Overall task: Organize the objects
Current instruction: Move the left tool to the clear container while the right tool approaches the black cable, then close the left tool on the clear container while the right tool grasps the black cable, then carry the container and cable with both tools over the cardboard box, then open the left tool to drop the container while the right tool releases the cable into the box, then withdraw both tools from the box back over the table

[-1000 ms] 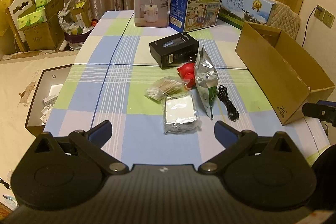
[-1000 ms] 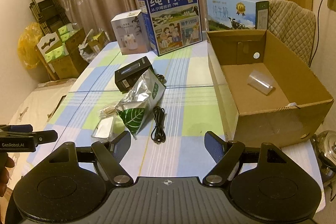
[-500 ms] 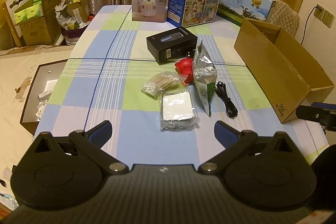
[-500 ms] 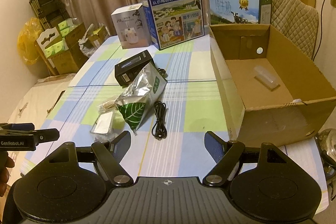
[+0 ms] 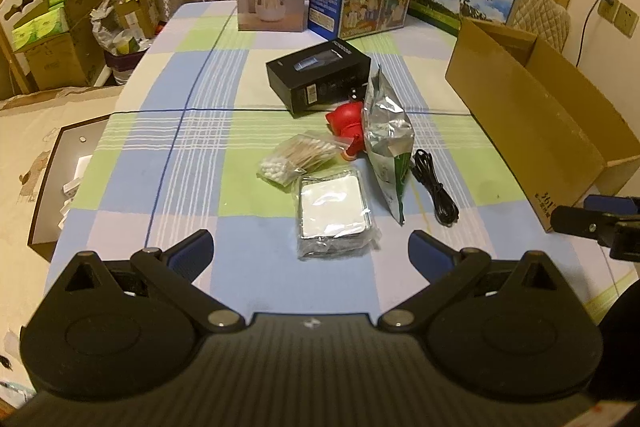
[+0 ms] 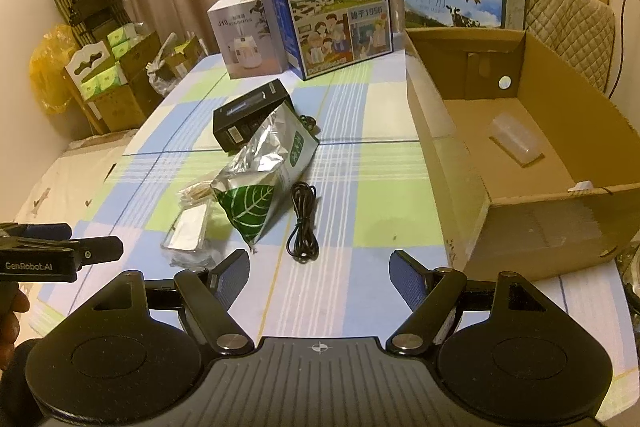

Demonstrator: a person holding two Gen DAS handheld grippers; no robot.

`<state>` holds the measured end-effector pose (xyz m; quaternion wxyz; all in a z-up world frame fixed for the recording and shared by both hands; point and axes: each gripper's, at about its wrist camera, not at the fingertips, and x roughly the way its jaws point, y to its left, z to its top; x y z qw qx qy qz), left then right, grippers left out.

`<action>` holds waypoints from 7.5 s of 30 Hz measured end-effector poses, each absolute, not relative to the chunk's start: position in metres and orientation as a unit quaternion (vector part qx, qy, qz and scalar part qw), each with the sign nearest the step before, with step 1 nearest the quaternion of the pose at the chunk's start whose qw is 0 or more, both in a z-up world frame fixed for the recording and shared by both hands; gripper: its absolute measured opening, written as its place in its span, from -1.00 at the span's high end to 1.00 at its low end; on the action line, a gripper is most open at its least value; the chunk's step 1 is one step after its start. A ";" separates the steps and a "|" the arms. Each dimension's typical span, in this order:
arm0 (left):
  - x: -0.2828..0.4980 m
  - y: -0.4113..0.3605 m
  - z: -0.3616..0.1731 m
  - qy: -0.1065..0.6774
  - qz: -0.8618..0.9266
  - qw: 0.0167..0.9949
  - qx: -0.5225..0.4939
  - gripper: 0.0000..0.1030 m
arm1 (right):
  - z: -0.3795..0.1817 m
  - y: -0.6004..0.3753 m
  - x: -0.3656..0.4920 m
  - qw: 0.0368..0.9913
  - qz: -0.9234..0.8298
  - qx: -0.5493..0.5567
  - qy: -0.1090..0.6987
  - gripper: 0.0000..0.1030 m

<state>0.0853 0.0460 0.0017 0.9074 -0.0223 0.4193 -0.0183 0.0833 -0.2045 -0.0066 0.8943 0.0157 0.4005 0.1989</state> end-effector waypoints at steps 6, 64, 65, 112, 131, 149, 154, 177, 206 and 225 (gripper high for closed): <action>0.107 0.038 -0.014 0.432 -0.026 0.901 -0.006 -0.97 | -0.021 -0.197 0.099 0.890 0.201 0.008 0.410 -0.45; 0.168 0.023 -0.075 0.469 -0.054 0.881 0.023 -0.09 | -0.110 -0.138 0.188 0.865 0.237 -0.094 0.432 0.78; 0.166 0.023 -0.074 0.469 -0.053 0.881 0.020 -0.09 | -0.109 -0.141 0.186 0.866 0.235 -0.088 0.433 0.78; 0.083 -0.069 0.051 0.389 -0.121 0.913 0.013 -0.09 | 0.025 -0.261 0.075 0.921 0.157 -0.001 0.358 0.78; 0.153 -0.180 0.080 0.359 -0.203 0.911 0.019 -0.09 | 0.060 -0.358 0.121 0.944 0.072 -0.009 0.321 0.78; 0.210 -0.241 0.065 0.354 -0.224 0.908 0.029 -0.44 | 0.043 -0.393 0.171 0.940 0.051 0.001 0.336 0.78; 0.211 -0.223 0.069 0.351 -0.203 0.914 0.018 -0.45 | 0.041 -0.394 0.172 0.939 0.055 0.004 0.339 0.78; 0.157 -0.124 0.054 0.371 -0.128 0.920 -0.005 -0.53 | 0.062 -0.381 0.157 0.946 0.080 0.080 0.303 0.03; 0.059 0.046 0.053 0.376 0.007 0.926 -0.035 -0.93 | 0.057 -0.248 0.070 0.920 0.191 0.051 0.338 -0.27; 0.059 0.057 0.045 0.378 0.010 0.925 -0.048 -0.98 | 0.046 -0.224 0.067 0.911 0.206 0.029 0.357 -0.28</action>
